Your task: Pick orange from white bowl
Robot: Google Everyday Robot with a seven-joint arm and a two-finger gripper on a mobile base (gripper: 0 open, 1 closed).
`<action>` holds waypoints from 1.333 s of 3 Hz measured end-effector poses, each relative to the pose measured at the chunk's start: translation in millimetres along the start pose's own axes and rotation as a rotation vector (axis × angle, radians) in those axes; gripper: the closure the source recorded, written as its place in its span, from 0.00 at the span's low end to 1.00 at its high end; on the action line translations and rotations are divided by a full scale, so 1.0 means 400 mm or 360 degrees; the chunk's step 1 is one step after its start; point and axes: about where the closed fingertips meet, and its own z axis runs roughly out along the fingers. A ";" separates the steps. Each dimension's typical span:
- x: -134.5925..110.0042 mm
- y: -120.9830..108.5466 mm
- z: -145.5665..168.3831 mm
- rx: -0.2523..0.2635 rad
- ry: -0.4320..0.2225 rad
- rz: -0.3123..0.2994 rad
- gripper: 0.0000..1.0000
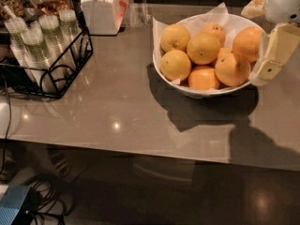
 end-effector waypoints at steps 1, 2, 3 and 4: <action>0.041 -0.062 0.000 -0.0008 0.0089 -0.0018 0.00; 0.104 -0.160 -0.031 0.0079 0.0118 -0.0008 0.00; 0.096 -0.201 -0.057 0.0183 0.0090 -0.0006 0.00; 0.121 -0.220 -0.018 0.0159 0.0010 0.0055 0.00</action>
Offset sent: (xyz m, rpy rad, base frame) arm 0.0618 -0.1100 0.0333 -0.1294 0.0421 -0.0419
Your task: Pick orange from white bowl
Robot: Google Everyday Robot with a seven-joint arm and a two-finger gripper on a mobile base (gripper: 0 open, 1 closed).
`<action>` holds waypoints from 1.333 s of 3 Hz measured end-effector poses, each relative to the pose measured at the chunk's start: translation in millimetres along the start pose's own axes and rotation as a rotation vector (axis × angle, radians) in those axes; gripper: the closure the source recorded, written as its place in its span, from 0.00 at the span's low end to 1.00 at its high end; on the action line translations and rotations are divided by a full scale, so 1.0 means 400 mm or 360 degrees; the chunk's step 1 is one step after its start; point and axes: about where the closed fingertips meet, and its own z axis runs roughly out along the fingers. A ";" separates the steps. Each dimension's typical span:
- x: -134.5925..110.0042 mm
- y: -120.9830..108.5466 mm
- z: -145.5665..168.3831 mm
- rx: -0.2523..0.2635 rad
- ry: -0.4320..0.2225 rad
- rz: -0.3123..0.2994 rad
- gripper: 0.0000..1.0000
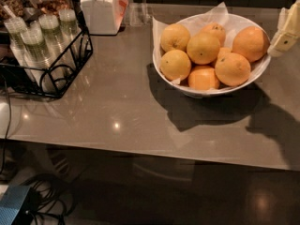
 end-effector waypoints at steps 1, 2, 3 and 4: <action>0.024 -0.013 0.046 -0.0040 -0.0097 0.0063 0.00; 0.075 -0.003 0.073 -0.0076 -0.0092 0.0163 0.00; 0.067 -0.018 0.080 -0.0047 -0.0105 0.0160 0.00; 0.050 -0.041 0.126 -0.0055 -0.0191 0.0168 0.00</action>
Offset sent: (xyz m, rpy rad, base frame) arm -0.0127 -0.0460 -0.0557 0.1187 0.1557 -0.1152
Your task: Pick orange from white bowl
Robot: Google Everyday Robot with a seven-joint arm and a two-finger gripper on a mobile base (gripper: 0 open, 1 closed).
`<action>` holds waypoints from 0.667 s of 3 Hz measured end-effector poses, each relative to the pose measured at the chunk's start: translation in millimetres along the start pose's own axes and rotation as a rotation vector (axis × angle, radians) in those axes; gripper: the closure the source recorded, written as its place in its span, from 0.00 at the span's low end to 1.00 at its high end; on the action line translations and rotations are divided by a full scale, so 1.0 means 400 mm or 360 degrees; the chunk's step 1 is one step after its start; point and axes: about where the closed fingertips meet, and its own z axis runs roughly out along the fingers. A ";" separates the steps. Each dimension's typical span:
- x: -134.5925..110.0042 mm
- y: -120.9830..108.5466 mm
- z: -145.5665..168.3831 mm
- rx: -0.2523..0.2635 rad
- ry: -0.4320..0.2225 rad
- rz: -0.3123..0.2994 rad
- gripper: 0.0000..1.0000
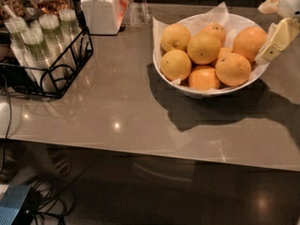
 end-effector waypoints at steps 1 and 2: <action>-0.027 -0.017 0.047 -0.0049 -0.0062 -0.0032 0.00; -0.031 -0.027 0.055 -0.0033 -0.0069 -0.0032 0.19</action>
Offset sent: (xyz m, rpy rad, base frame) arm 0.0138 0.0123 -0.0090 0.0300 0.0069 0.0373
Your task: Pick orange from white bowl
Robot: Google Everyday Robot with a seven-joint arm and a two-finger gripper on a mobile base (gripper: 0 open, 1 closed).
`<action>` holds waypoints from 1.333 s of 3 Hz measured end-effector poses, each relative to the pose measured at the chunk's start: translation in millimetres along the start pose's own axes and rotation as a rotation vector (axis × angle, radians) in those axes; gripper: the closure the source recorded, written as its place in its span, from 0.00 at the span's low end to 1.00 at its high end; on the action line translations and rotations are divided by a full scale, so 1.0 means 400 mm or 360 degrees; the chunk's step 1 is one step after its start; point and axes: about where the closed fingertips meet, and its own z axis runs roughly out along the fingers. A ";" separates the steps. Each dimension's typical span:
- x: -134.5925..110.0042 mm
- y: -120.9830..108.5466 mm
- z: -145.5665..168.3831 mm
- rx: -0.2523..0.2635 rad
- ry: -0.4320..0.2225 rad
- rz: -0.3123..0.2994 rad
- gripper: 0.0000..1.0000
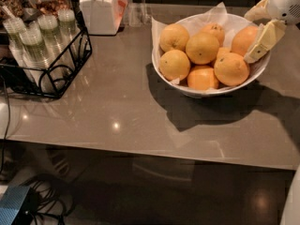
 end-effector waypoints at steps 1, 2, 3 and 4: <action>0.000 0.000 0.000 0.0000 0.0000 0.0000 0.42; 0.000 0.000 0.000 0.0000 0.0000 0.0000 0.66; 0.000 0.000 0.000 0.0000 0.0000 0.0000 0.89; 0.000 0.000 0.000 0.0000 0.0000 0.0000 1.00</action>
Offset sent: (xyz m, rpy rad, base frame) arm 0.0000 0.0000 0.0000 0.0000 0.0000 0.0000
